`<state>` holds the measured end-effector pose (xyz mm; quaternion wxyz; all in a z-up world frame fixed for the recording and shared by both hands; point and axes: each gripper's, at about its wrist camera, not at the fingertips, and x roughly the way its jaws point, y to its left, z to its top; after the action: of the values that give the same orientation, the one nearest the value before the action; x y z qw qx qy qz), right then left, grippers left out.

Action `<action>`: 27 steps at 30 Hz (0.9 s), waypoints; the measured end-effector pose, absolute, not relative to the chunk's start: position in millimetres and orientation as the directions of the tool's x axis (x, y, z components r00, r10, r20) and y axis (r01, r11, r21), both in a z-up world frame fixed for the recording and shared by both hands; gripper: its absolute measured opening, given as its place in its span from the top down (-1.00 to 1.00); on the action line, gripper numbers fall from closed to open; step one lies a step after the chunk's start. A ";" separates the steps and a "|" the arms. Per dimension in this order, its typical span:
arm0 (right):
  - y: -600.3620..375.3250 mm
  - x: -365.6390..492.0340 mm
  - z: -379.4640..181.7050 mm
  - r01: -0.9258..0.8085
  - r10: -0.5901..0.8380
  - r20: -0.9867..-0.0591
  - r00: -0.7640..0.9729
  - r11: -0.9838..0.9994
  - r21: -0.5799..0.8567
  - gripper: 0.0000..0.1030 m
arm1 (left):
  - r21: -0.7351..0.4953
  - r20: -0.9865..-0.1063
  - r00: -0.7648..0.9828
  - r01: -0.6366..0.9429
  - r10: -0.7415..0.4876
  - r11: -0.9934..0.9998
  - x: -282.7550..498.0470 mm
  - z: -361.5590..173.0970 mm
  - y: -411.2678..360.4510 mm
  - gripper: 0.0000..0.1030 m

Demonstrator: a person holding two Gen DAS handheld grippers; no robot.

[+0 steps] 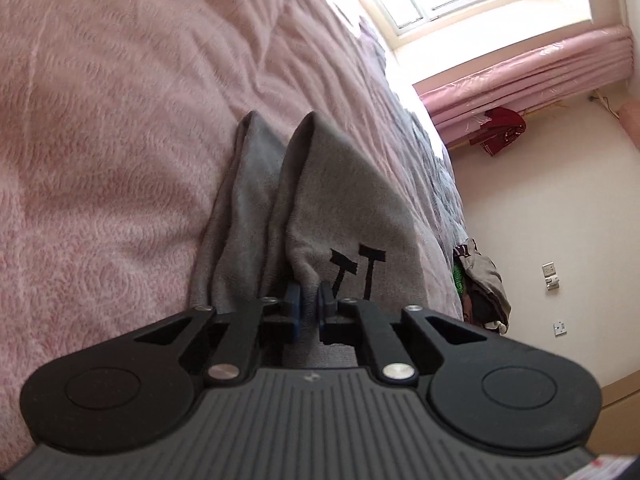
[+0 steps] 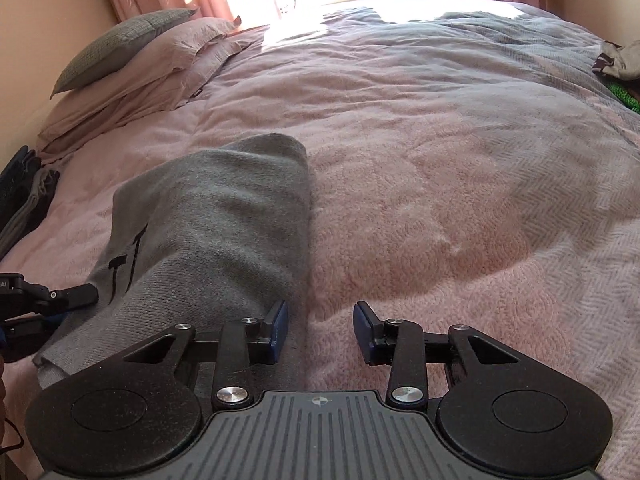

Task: Fold clothes
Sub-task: 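Lift the held skirt edge with both grippers to fold it over, then lay the folded edge down and open both grippers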

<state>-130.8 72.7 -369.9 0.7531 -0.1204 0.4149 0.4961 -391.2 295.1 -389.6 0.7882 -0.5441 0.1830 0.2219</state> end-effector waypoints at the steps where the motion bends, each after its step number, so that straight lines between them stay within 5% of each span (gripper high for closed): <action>1: 74.8 -134.7 -367.7 -0.857 0.651 -0.741 0.164 0.467 0.220 0.56 | -0.760 -0.516 0.836 -0.547 0.185 0.352 -393.7 -380.7 291.2 0.92; 7: 99.9 -165.4 -368.2 -0.912 0.637 -0.747 0.191 0.397 0.106 0.93 | -0.647 -0.527 0.801 -0.594 0.284 0.477 -403.8 -360.9 270.9 0.92; 12: 101.5 -169.6 -372.4 -0.921 0.619 -0.750 0.236 0.389 0.032 0.91 | -0.638 -0.597 0.767 -0.633 0.238 0.438 -399.4 -386.6 268.3 0.86; 16: 86.9 -139.6 -367.6 -0.884 0.623 -0.762 0.177 0.441 0.156 0.86 | -0.729 -0.561 0.806 -0.590 0.191 0.348 -413.1 -388.6 282.2 0.44; 27: 67.2 -109.3 -372.1 -0.819 0.649 -0.753 0.108 0.487 0.303 0.74 | -0.753 -0.556 0.820 -0.566 0.135 0.336 -394.5 -395.8 319.8 0.44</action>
<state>-109.3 67.2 -372.1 0.7382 -0.0951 0.4458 0.4973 -394.5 319.8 -395.8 0.7917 -0.5322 0.2024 0.2213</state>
